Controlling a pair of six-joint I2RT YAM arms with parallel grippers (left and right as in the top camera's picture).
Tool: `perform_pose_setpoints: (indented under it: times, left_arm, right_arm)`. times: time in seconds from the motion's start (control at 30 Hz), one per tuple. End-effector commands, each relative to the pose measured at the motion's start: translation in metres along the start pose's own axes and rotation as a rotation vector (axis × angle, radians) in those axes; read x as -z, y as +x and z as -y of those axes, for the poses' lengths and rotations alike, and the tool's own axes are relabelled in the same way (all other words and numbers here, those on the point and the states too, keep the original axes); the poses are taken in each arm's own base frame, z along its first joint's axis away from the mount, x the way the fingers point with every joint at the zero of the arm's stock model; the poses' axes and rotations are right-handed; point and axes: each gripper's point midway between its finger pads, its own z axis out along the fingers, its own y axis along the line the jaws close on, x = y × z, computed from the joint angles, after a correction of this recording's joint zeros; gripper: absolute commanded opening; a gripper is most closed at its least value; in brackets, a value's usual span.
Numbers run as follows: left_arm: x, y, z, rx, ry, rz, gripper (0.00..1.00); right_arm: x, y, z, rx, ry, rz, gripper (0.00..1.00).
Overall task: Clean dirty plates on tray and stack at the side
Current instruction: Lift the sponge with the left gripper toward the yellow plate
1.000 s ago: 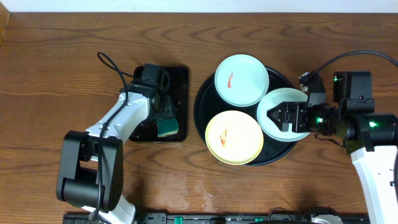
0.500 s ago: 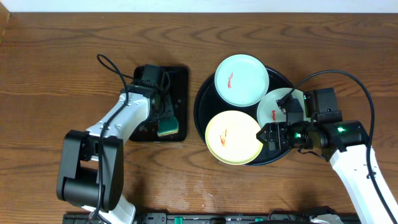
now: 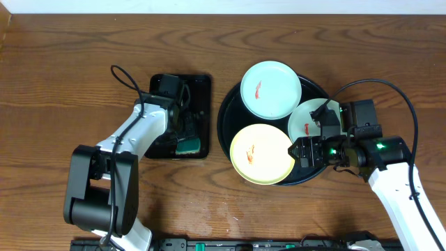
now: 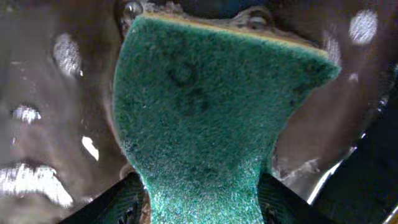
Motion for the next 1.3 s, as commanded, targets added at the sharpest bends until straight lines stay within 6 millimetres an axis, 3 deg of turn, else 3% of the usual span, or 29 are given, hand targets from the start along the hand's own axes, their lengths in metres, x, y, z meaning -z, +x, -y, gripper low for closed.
perform_pose_setpoints:
  times: [0.0,0.07,0.2,0.27,0.33,0.4,0.43,0.53,0.73,0.8,0.93,1.2,1.23,1.27]
  left_arm:
    - [0.000,0.001,-0.002,0.012,-0.011,0.008,0.58]
    - [-0.005,-0.001,-0.010,0.012,-0.045,0.025,0.49]
    - [-0.013,-0.003,-0.013,0.012,-0.060,0.032,0.20]
    - [-0.014,-0.003,-0.013,0.011,-0.061,0.030,0.14]
    - [-0.014,-0.003,-0.013,0.011,-0.061,0.030,0.15]
    - [-0.014,-0.003,-0.013,0.011,-0.062,0.030,0.52]
    - [-0.014,-0.003,-0.013,0.011,-0.062,0.029,0.63]
    - [-0.004,-0.002,-0.012,0.013,-0.065,0.022,0.59]
    - [0.039,-0.011,0.001,0.004,-0.021,0.088,0.59]
    - [0.043,-0.013,0.001,0.000,-0.021,0.103,0.56]
    - [0.035,-0.012,-0.007,0.002,-0.058,0.100,0.53]
    - [-0.010,0.006,-0.010,-0.024,-0.091,0.021,0.52]
    - [-0.014,0.007,-0.008,-0.031,-0.093,0.016,0.49]
    - [-0.018,0.007,-0.006,-0.038,-0.095,0.011,0.39]
  right_arm:
    - [-0.002,0.001,0.000,0.005,0.001,-0.003,0.77]
    - [-0.002,0.000,-0.001,0.007,0.000,0.001,0.77]
    - [-0.002,-0.001,-0.001,0.007,0.000,0.005,0.78]
    - [-0.002,0.000,-0.001,-0.001,0.000,0.003,0.78]
    - [-0.003,0.000,0.000,-0.008,0.000,0.001,0.78]
    - [-0.004,0.001,0.000,-0.013,0.000,-0.001,0.77]
    - [-0.004,0.001,0.000,-0.014,0.001,-0.004,0.77]
    - [-0.005,0.002,0.001,-0.015,0.001,-0.007,0.77]
    - [-0.005,0.000,0.001,-0.013,0.000,-0.001,0.78]
    - [-0.005,0.001,0.001,-0.014,0.000,-0.003,0.78]
    - [-0.005,0.001,0.001,-0.020,0.000,-0.003,0.78]
    - [-0.005,0.000,0.001,-0.020,0.000,-0.002,0.78]
    - [-0.005,0.000,0.001,-0.020,0.000,-0.002,0.78]
    - [-0.005,0.001,0.001,-0.020,0.000,-0.002,0.78]
